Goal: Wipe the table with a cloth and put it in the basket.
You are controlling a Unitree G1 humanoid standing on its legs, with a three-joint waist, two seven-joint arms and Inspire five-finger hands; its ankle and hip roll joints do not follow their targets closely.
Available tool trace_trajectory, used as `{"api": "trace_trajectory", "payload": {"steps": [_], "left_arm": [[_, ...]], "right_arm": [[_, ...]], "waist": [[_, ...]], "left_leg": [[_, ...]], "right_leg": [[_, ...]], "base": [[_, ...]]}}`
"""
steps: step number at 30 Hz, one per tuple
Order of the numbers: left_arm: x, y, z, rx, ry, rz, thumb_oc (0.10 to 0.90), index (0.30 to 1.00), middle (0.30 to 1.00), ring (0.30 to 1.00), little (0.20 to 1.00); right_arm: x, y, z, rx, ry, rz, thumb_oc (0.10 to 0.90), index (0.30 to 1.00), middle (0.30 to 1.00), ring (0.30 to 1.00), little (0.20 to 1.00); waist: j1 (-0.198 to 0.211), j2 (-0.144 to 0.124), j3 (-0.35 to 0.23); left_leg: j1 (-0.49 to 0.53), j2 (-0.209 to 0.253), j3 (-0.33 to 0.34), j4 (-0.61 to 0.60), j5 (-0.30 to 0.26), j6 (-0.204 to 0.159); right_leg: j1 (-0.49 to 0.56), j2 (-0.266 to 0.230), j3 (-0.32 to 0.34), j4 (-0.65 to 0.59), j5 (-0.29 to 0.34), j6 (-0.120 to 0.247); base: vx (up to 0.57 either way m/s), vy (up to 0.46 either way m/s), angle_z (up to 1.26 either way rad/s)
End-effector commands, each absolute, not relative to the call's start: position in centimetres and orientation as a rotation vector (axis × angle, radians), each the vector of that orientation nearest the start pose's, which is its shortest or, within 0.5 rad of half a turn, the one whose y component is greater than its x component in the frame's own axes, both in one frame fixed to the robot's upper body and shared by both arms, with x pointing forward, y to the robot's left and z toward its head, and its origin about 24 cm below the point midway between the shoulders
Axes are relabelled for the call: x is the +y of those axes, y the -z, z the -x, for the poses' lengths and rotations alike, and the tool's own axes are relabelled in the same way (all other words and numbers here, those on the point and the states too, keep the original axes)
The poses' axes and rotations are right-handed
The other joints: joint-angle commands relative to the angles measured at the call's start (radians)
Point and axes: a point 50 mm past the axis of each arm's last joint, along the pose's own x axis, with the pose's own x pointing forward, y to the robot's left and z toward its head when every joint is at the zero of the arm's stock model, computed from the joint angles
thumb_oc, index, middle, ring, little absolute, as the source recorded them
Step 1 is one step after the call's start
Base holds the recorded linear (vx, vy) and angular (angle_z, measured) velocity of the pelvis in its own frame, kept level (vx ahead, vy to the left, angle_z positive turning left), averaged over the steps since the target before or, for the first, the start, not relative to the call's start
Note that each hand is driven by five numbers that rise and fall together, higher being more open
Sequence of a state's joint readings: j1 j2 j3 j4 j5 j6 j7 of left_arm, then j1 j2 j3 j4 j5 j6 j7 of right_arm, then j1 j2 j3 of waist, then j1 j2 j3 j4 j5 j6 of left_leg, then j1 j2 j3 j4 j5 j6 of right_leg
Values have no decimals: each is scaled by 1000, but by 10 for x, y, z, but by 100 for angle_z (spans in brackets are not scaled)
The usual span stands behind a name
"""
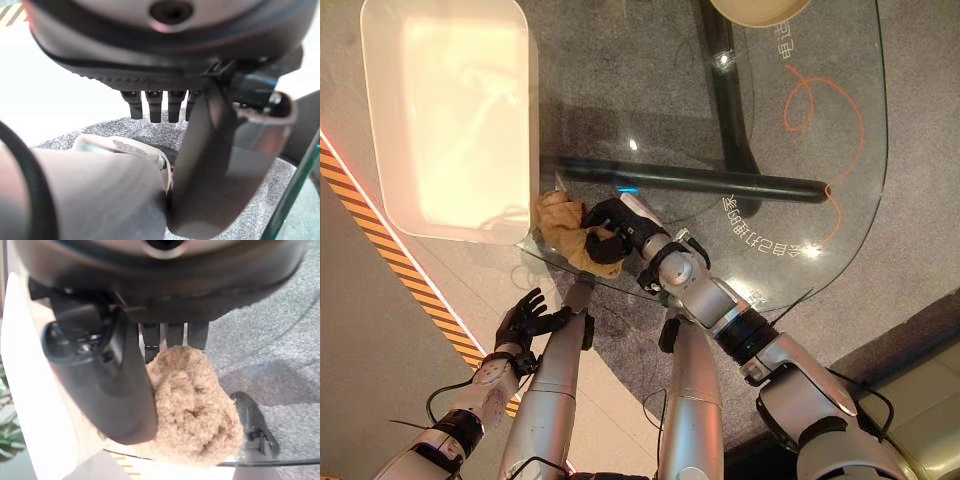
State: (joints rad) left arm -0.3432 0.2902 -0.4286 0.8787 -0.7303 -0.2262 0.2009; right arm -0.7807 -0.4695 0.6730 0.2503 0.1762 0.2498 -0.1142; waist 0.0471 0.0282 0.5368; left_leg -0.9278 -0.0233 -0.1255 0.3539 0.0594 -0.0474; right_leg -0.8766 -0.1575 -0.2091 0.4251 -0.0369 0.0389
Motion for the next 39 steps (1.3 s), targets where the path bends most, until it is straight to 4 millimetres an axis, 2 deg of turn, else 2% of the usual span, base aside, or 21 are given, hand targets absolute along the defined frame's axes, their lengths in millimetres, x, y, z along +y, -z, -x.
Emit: {"api": "trace_trajectory", "payload": {"steps": [1, 7, 8, 9, 13, 16, 25, 29, 30, 31, 32, 33, 36, 37, 38, 39], "left_arm": [[180, 97, -216, 604, -186, 162, 800, 900, 900, 900, 900], [177, 100, -213, 609, -203, 173, 800, 900, 900, 900, 900], [177, 100, -213, 609, -203, 173, 800, 900, 900, 900, 900], [178, 100, -212, 610, -208, 175, 800, 900, 900, 900, 900], [180, 101, -211, 613, -217, 179, 800, 900, 900, 900, 900], [179, 101, -211, 613, -222, 182, 800, 900, 900, 900, 900], [185, 104, -207, 618, -239, 193, 800, 900, 900, 900, 900], [187, 104, -206, 613, -245, 200, 800, 900, 900, 900, 900], [188, 100, -213, 591, -244, 204, 800, 900, 900, 900, 900], [188, 99, -213, 591, -246, 206, 800, 900, 900, 900, 900], [188, 104, -206, 611, -250, 205, 800, 900, 900, 900, 900], [188, 100, -213, 591, -249, 208, 800, 900, 900, 900, 900], [187, 99, -214, 589, -250, 211, 800, 900, 900, 900, 900], [187, 103, -208, 608, -253, 211, 800, 900, 900, 900, 900], [186, 99, -214, 588, -250, 216, 800, 900, 900, 900, 900], [186, 99, -214, 588, -250, 216, 800, 900, 900, 900, 900]], "right_arm": [[-111, -163, -353, -277, -100, 639, 100, 300, 300, 300, 200], [-150, -189, -358, -351, 234, 588, 100, 300, 300, 300, 200], [-150, -189, -358, -351, 234, 588, 100, 300, 300, 300, 200], [-162, -196, -358, -367, 319, 576, 100, 300, 300, 300, 200], [-187, -207, -356, -389, 468, 558, 100, 300, 300, 300, 200], [-196, -210, -354, -394, 521, 544, 100, 300, 300, 300, 200], [-244, -211, -342, -394, 760, 473, 100, 300, 300, 300, 200], [-254, -212, -337, -402, 820, 443, 100, 300, 300, 300, 200], [-259, -218, -335, -427, 860, 410, 100, 300, 300, 300, 200], [-263, -217, -332, -432, 884, 391, 100, 300, 300, 300, 200], [-268, -210, -330, -417, 899, 387, 100, 300, 300, 300, 200], [-270, -216, -329, -438, 916, 373, 100, 300, 300, 300, 200], [-274, -213, -325, -454, 959, 336, 100, 300, 300, 300, 200], [-275, -207, -324, -439, 961, 337, 100, 300, 300, 300, 200], [-276, -214, -322, -471, 989, 296, 100, 300, 300, 300, 200], [-277, -214, -321, -482, 1005, 269, 100, 300, 300, 300, 200]], "waist": [[21, 16, -17], [10, 13, -17], [10, 13, -17], [7, 11, -17], [-3, 8, -17], [-8, 6, -17], [-31, 6, -17], [-39, 7, -17], [-45, 5, -17], [-49, 6, -17], [-49, 8, -17], [-53, 6, -17], [-57, 9, -17], [-55, 12, -17], [-58, 12, -17], [-59, 12, -17]], "left_leg": [[2, -17, 153, 66, -71, 92], [5, -14, 151, 71, -83, 96], [5, -14, 151, 71, -83, 96], [8, -14, 151, 69, -85, 98], [13, -13, 151, 67, -91, 99], [14, -13, 152, 68, -93, 99], [16, -7, 161, 77, -105, 98], [12, -6, 167, 72, -101, 96], [-20, -7, 178, 62, -69, 100], [-18, -7, 180, 62, -70, 100], [17, -4, 173, 69, -102, 95], [-15, -6, 182, 60, -70, 99], [-12, -7, 185, 56, -69, 99], [21, -4, 178, 62, -100, 94], [-11, -7, 187, 54, -69, 98], [-11, -7, 187, 55, -69, 98]], "right_leg": [[-42, 37, 91, -44, 124, 35], [-41, 47, 105, -40, 120, 36], [-41, 47, 105, -40, 120, 36], [-39, 51, 108, -42, 121, 36], [-36, 57, 117, -46, 121, 37], [-35, 59, 120, -48, 121, 37], [-38, 62, 137, -50, 120, 37], [-43, 62, 140, -56, 122, 36], [-71, 57, 136, -70, 151, 28], [-70, 58, 138, -71, 151, 28], [-39, 62, 146, -60, 122, 36], [-68, 58, 141, -73, 152, 29], [-65, 56, 142, -79, 153, 30], [-35, 60, 148, -68, 124, 37], [-64, 55, 143, -83, 153, 30], [-64, 54, 144, -84, 153, 30]], "base": [[0, 0, 0], [0, 0, 0], [0, 0, 0], [9, -6, -4], [6, -3, -2], [0, 0, 0], [1, -2, -8], [-22, 4, -5], [-70, 6, -4], [-9, 5, -11], [-5, 2, -13], [-5, 1, -15], [-7, 3, -3], [0, 0, 0], [0, 0, 0], [-10, 12, -3]]}}
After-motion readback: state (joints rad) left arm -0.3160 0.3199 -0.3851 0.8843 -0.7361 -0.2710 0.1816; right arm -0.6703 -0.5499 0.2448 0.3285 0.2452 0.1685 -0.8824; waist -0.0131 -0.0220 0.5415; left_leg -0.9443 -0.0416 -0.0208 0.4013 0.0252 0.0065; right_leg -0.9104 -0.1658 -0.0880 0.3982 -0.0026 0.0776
